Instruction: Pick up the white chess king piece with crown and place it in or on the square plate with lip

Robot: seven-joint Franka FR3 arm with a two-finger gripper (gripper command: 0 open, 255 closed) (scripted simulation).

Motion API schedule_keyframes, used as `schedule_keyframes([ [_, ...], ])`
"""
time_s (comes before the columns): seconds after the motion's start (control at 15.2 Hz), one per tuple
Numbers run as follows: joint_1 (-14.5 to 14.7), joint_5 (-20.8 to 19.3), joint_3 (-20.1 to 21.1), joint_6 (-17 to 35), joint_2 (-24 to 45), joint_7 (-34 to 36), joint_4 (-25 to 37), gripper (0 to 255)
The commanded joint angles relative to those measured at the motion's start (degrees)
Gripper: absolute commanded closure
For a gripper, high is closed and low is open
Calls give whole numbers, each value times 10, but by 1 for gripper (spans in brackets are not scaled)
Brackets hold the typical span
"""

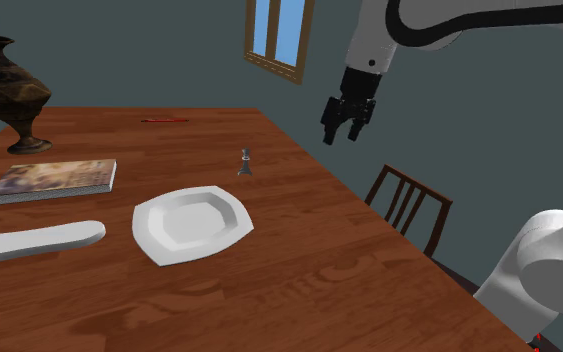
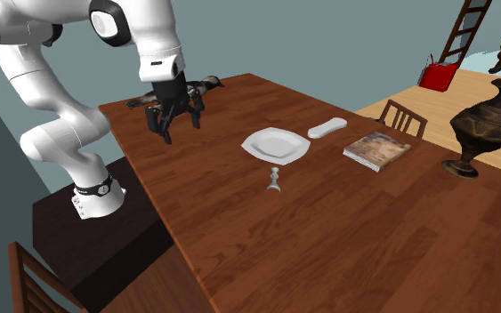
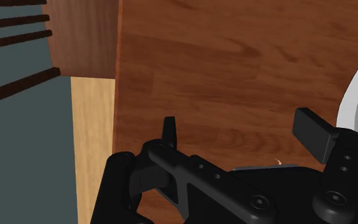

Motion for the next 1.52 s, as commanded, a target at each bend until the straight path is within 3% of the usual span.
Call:
schedule_keyframes([
  [0.0, 0, -9, 15, 20, 43, 17, 28, 0],
  [0.59, 9, -84, 63, 73, 238, 93, 179, 0],
  [1.12, 50, -172, 72, 61, 420, 151, 371, 0],
  [1.45, 49, -176, 69, 95, 429, 154, 346, 0],
])
